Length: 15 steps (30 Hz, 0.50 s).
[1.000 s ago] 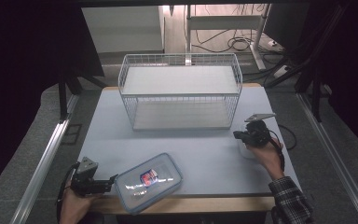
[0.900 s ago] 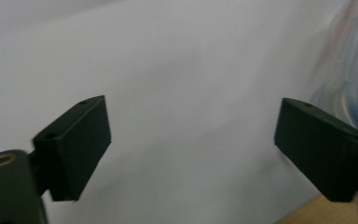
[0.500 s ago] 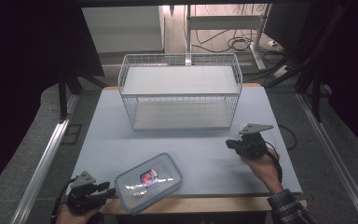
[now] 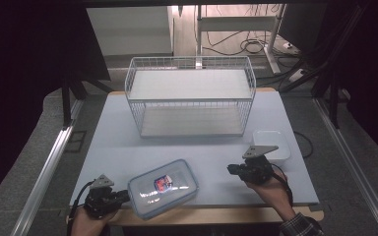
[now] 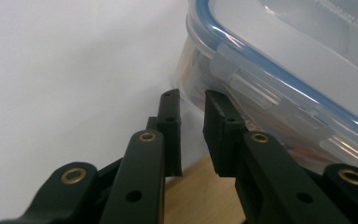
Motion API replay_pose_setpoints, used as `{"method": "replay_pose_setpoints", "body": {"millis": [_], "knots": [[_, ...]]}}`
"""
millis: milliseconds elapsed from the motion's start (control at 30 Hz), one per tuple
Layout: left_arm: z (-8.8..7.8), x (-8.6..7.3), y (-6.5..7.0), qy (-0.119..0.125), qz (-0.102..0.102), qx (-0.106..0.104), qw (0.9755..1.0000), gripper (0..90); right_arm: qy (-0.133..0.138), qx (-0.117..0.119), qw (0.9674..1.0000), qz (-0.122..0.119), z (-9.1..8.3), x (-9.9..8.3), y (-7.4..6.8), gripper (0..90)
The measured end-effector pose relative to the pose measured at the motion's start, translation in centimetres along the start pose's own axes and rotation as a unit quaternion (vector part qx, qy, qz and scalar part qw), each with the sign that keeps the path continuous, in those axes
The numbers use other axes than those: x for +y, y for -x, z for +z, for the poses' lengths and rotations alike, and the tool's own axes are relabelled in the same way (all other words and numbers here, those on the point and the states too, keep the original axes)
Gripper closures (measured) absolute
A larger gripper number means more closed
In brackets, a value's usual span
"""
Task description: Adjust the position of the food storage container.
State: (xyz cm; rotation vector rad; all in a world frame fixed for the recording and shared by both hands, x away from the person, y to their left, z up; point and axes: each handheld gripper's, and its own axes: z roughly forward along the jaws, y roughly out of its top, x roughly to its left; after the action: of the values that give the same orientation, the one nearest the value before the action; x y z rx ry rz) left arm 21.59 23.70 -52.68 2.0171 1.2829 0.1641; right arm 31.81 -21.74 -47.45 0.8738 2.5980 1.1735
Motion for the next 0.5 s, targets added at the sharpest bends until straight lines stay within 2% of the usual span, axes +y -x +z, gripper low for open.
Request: {"method": "replay_pose_setpoints", "body": {"millis": [267, 500], "knots": [[1.8, 1.8, 0.6, -0.007, -0.006, -0.017, 0.9998, 81.5, -0.018, 0.025, 0.9995, -0.003, 0.9, -0.6, -1.6, 85.5], [3.5, 3.5, 1.2, -0.018, 0.007, -0.021, 0.9996, 82.4, -0.046, 0.055, 0.9974, -0.009, 1.9, -1.1, -3.3, 85.6]]}}
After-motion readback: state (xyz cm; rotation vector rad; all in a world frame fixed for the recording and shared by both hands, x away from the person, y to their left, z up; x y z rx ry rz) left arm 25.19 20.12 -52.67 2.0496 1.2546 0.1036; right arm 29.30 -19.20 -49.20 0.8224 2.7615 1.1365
